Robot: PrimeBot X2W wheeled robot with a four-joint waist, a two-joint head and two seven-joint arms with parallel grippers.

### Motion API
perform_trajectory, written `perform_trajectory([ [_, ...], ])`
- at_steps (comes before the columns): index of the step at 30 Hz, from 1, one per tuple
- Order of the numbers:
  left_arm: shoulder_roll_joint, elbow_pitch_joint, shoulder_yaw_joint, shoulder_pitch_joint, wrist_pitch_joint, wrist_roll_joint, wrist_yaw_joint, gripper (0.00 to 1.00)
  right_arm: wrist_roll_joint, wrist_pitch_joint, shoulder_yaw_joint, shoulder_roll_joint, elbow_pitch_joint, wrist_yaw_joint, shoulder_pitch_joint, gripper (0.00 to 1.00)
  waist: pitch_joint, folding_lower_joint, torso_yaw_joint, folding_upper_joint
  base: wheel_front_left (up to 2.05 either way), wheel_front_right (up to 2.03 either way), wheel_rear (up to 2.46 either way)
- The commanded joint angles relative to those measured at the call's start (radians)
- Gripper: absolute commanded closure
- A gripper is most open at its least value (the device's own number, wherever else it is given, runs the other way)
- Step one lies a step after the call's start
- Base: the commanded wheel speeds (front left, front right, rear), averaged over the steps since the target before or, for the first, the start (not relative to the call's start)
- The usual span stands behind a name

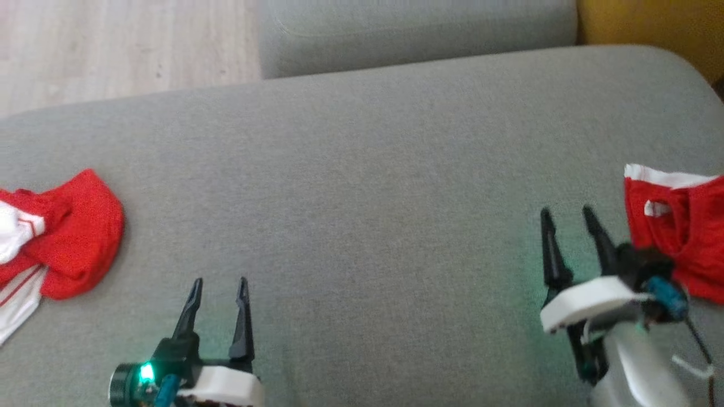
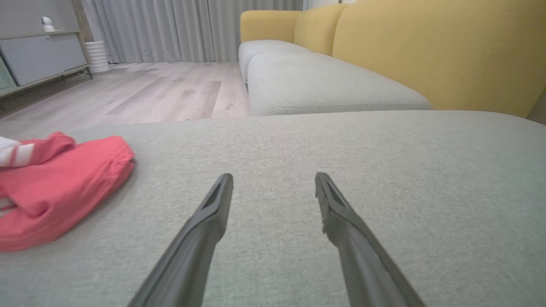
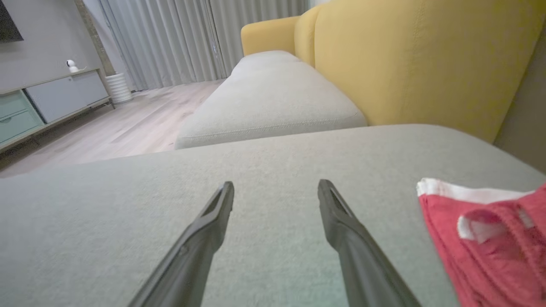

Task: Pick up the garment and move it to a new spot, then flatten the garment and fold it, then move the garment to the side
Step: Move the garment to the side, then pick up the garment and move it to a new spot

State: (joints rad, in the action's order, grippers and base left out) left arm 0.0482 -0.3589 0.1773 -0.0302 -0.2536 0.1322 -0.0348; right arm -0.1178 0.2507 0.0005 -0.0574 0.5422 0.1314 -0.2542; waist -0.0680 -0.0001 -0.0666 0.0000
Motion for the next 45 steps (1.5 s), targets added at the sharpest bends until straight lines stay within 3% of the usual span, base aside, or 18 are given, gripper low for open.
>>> perform_trajectory([
  [1,0.002,0.025,-0.046,-0.007,-0.008,0.000,-0.004,0.00,-0.008,0.011,0.034,0.007,-0.035,-0.001,0.004,0.00,0.028,0.0001,0.022,0.0000,0.00,0.00,0.00],
  [23,0.002,0.000,-0.091,0.026,-0.008,0.015,-0.016,0.00,-0.018,0.011,0.052,0.007,0.001,-0.001,0.087,0.00,0.072,0.0001,0.094,0.0000,0.00,0.00,0.00],
  [27,0.002,-0.003,-0.081,0.022,-0.008,0.026,-0.021,0.00,-0.036,0.011,0.087,0.007,-0.004,-0.001,0.095,0.00,0.065,0.0001,0.155,0.0000,0.00,0.00,0.00],
  [38,0.002,-0.028,-0.123,0.061,-0.008,0.010,-0.021,0.00,-0.090,0.011,0.189,0.007,-0.003,-0.001,0.099,0.00,0.048,0.0001,0.438,0.0000,0.00,0.00,0.00],
  [45,0.002,-0.045,-0.200,0.084,-0.008,0.009,-0.005,0.00,-0.104,0.011,0.248,0.007,0.013,-0.001,0.080,0.00,0.036,0.0001,0.515,0.0000,0.00,0.00,0.00],
])
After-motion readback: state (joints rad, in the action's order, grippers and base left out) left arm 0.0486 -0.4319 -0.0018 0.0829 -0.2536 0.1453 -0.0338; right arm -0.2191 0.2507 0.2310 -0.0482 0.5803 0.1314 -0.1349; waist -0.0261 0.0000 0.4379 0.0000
